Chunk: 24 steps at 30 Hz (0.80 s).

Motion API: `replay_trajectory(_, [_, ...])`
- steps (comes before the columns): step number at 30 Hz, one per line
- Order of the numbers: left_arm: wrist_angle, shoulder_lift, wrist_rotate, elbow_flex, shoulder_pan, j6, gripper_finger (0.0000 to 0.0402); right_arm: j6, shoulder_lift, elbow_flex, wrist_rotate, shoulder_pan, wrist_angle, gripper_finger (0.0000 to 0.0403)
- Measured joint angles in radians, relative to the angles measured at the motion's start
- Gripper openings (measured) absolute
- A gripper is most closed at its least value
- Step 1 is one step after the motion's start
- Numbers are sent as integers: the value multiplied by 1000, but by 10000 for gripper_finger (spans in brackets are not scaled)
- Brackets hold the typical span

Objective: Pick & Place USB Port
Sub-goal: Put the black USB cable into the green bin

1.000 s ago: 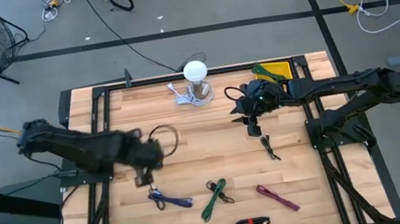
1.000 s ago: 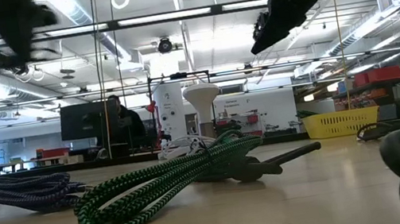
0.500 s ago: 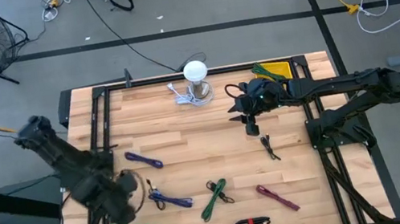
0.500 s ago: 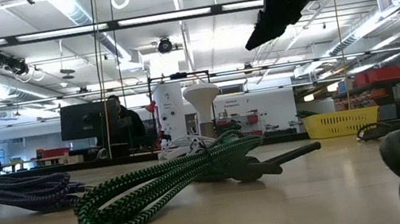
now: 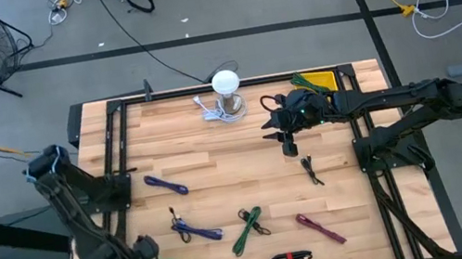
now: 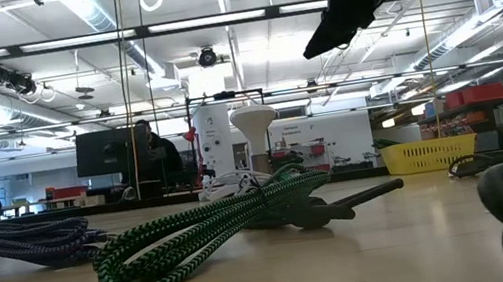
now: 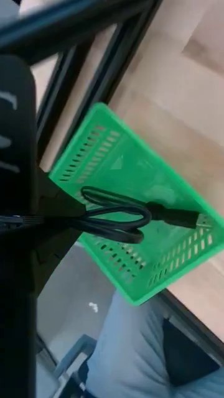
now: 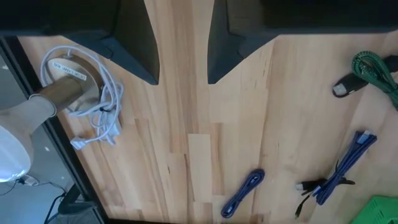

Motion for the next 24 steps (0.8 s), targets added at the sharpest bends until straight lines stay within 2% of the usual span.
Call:
replay_trajectory(6, [110,71,10,0,0,3,7,-5,0,0,0,0,0,135])
replay_trajectory(13, [126,127,129,0,0,-1,7,-6,0,0,0,0,0,135])
replay_trajectory(24, [123,174,98,0,3,101,9,-7,0,0,0,0,-2,135])
